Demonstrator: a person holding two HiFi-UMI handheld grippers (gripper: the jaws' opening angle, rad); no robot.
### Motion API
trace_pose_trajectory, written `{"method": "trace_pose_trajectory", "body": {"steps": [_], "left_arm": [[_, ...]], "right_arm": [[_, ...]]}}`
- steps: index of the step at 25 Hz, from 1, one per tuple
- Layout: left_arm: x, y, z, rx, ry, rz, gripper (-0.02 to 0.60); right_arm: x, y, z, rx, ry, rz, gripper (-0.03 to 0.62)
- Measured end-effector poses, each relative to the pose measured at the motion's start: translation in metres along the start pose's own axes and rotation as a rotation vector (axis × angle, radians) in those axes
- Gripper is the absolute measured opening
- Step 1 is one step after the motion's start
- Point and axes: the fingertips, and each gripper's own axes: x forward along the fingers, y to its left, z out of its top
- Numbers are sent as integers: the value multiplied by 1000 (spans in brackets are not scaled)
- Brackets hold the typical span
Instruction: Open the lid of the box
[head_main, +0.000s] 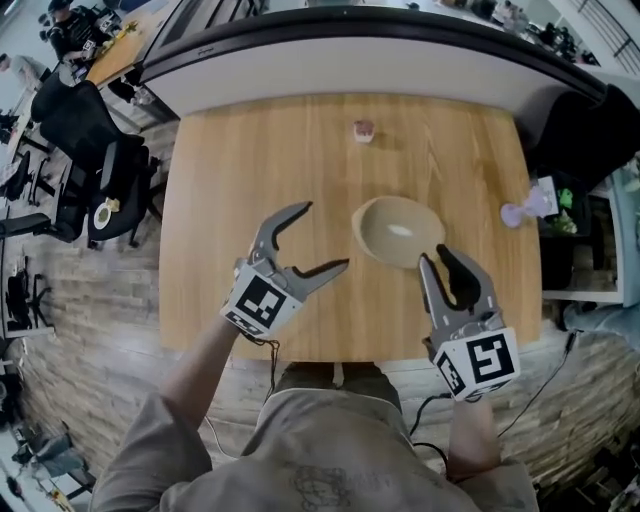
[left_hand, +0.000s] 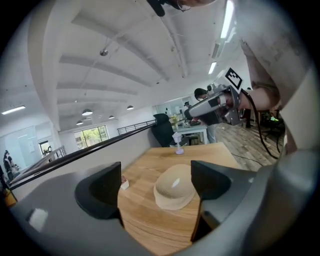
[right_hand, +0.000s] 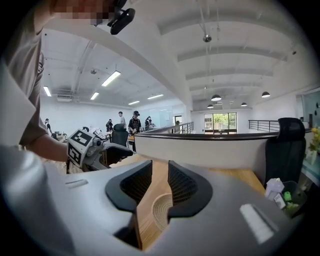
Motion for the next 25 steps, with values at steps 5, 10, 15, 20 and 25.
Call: {"method": "trace_pose_trajectory", "body": {"steps": [5,10,15,20,25], "left_arm": [[30,2,-47,21,38,-118,434],[65,-8,-102,-7,95,-273,420],[102,-16,-134,18,82,-335,420],[128,-28,-177,64,117,-392,422],[149,-39,-202,92,140,-443,422]], "right_arm": [[36,7,-31,19,63,0,84],[71,8,-70,16,153,-10,84],[99,9,-111,19,235,16,84],[122,14,-152,16,332,48,84],[140,20,-189,-12,429,95,104]]}}
